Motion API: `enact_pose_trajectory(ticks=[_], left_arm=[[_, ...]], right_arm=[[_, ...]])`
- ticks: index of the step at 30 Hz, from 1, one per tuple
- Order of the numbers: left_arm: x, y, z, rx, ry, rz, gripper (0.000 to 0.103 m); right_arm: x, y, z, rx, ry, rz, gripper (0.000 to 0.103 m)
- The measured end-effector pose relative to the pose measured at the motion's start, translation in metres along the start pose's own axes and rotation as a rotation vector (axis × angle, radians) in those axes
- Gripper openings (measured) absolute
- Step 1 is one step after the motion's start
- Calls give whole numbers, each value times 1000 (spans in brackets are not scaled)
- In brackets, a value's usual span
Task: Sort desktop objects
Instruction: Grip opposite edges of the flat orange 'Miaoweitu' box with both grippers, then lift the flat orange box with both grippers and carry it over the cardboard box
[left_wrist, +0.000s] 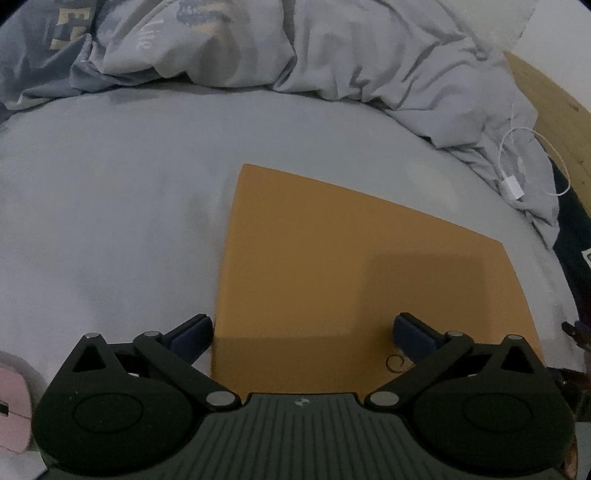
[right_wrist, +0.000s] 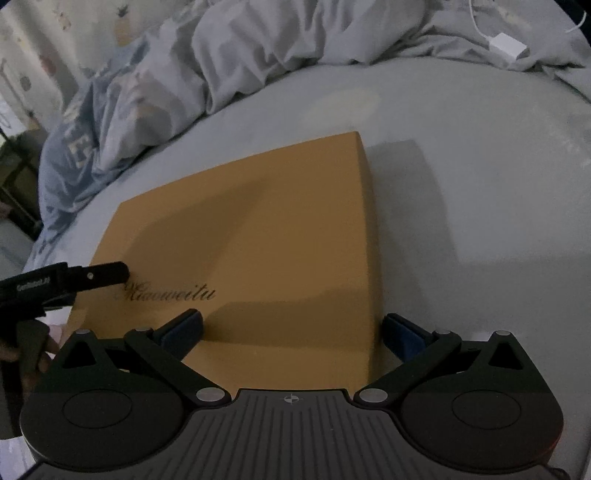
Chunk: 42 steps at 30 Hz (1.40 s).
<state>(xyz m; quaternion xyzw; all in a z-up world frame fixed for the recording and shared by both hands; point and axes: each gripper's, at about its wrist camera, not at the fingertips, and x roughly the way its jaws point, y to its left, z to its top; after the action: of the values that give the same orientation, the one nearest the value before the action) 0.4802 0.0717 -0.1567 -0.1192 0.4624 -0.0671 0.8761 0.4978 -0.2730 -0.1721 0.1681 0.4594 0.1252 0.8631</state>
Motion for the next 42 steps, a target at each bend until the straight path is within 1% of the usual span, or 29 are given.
enact_pose_trajectory(ticks=[9, 14, 17, 27, 34, 42], left_arm=[[-5, -9, 3, -23, 21, 49, 103], [-22, -18, 6, -17, -14, 64, 103], [-39, -23, 11, -9, -49, 70, 103], [-101, -39, 26, -10, -125, 82, 103], [-159, -53, 32, 6, -204, 110, 103], [-224, -69, 33, 9, -280, 116, 103]], right_arm=[[-1, 12, 10, -16, 42, -50, 103], [-16, 17, 15, 0, 25, -52, 103], [-31, 23, 22, -7, 4, -43, 103], [-91, 52, 38, -49, -58, -19, 103], [-141, 80, 47, -57, -95, 12, 103], [-207, 112, 51, -96, -147, 35, 103]])
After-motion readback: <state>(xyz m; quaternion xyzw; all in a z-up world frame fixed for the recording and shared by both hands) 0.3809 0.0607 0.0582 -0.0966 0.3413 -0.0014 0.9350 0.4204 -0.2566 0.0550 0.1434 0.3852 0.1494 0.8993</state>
